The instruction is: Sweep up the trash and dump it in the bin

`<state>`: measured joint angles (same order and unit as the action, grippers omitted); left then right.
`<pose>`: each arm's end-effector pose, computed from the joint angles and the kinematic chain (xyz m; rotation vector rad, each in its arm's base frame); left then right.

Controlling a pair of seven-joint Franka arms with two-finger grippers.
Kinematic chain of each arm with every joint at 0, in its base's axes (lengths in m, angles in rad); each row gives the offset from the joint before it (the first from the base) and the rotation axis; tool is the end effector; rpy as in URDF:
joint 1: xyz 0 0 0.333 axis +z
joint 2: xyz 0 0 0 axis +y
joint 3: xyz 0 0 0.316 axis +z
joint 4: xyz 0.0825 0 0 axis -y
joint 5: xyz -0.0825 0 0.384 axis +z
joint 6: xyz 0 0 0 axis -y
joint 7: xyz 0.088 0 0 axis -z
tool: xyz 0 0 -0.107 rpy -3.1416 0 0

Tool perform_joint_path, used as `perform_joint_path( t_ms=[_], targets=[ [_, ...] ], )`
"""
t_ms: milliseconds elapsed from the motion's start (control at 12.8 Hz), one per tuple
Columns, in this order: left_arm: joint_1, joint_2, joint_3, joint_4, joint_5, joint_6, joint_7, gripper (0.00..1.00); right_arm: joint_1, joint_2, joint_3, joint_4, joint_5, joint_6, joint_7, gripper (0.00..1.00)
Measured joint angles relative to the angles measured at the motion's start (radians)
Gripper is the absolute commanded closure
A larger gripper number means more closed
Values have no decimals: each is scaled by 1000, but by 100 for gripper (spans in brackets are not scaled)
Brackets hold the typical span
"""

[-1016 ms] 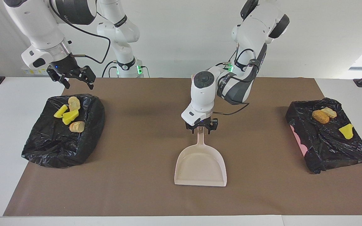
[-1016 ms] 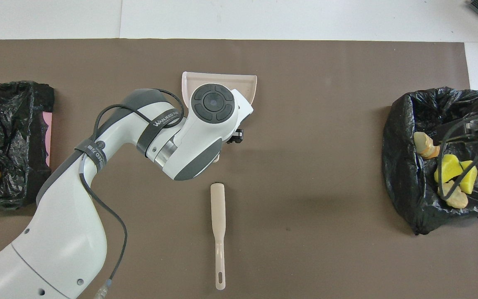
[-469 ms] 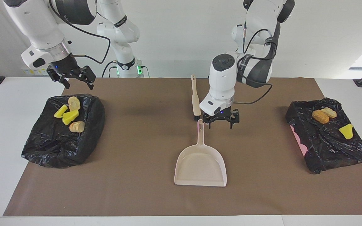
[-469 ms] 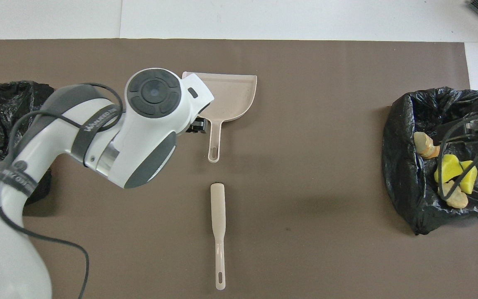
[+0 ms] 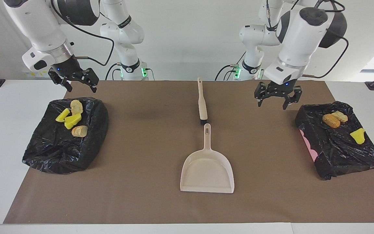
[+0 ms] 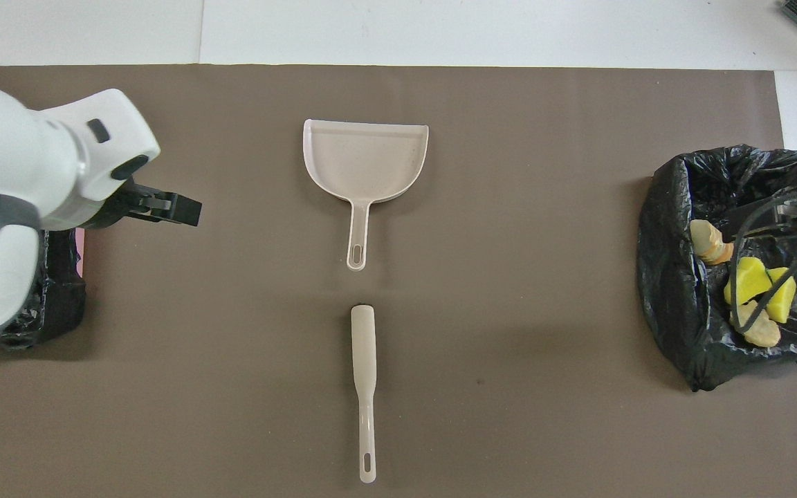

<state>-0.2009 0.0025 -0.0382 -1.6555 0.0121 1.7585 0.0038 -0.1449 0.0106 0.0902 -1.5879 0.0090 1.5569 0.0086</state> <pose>0.5553 -0.1342 0.5999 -3.1141 0.3827 -0.1589 0.5547 -0.0297 0.6094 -3.1285 0.0991 0.0647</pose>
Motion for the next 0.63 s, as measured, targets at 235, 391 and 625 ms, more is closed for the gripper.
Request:
perform_joint_path(
  t_ms=[235,391,625],
  targets=[
    [2,-55,70,57,-5,-117,81,0,0,0,0,0,0,0,0,0],
    [35,-57,83,132,-5,-206,136,0,0,0,0,0,0,0,0,0],
    [76,-56,81,182,-5,-252,165,0,0,0,0,0,0,0,0,0]
  ],
)
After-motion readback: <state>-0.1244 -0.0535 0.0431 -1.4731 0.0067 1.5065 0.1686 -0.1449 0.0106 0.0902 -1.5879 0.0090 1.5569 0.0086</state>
